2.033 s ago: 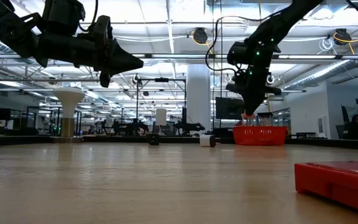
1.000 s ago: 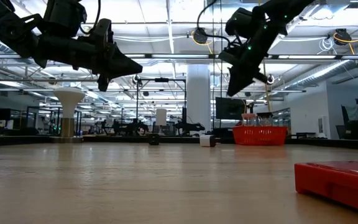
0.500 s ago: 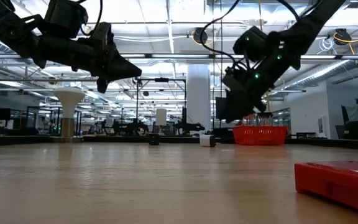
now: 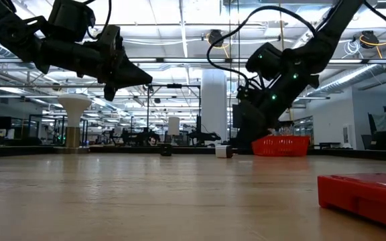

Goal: Pick & Place Office items
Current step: Put the white charger adapter into the bottom right red basket

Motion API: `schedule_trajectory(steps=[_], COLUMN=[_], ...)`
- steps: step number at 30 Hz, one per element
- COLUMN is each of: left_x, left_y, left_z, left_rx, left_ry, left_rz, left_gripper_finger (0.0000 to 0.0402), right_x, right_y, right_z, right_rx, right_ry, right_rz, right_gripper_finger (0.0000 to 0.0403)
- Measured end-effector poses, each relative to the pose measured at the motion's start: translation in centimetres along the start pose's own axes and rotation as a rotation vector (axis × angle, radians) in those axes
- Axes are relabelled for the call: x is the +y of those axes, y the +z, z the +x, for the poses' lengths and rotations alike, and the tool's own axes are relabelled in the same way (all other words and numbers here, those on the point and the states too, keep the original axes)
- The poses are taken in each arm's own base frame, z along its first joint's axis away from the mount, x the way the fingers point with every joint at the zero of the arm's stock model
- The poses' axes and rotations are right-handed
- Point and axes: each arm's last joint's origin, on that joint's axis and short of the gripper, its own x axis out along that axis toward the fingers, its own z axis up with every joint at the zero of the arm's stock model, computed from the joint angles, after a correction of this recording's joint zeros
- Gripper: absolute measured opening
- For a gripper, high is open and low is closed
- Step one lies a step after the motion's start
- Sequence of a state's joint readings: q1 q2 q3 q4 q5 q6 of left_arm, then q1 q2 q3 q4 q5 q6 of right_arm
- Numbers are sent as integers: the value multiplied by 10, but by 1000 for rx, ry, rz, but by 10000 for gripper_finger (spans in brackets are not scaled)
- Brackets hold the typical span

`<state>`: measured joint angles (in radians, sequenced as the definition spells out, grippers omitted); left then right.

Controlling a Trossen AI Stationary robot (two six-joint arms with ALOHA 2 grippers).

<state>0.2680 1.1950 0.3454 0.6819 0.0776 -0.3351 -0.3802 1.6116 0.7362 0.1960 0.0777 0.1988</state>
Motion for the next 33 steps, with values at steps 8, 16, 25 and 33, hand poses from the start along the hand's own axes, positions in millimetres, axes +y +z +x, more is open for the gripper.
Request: schedule_trajectory(steps=[8,16,25,33], left_x=[0,0,0,0], left_y=[0,0,0,0], left_z=[0,0,0,0], left_rx=[0,0,-2,-2], left_ry=[0,1,9,9], left_rz=[-1,-11,-11,-19], left_gripper_finger=[21,21,21,21], right_x=[1,-2,-7,-9], right_y=[-4,-4,-3,-3], right_z=[16,16,17,17], right_rx=[-24,-28,-24,-21], right_ry=[6,-25,-11,7], right_rz=[-1,-4,-12,-11], right_gripper_finger=[152,110,41,15])
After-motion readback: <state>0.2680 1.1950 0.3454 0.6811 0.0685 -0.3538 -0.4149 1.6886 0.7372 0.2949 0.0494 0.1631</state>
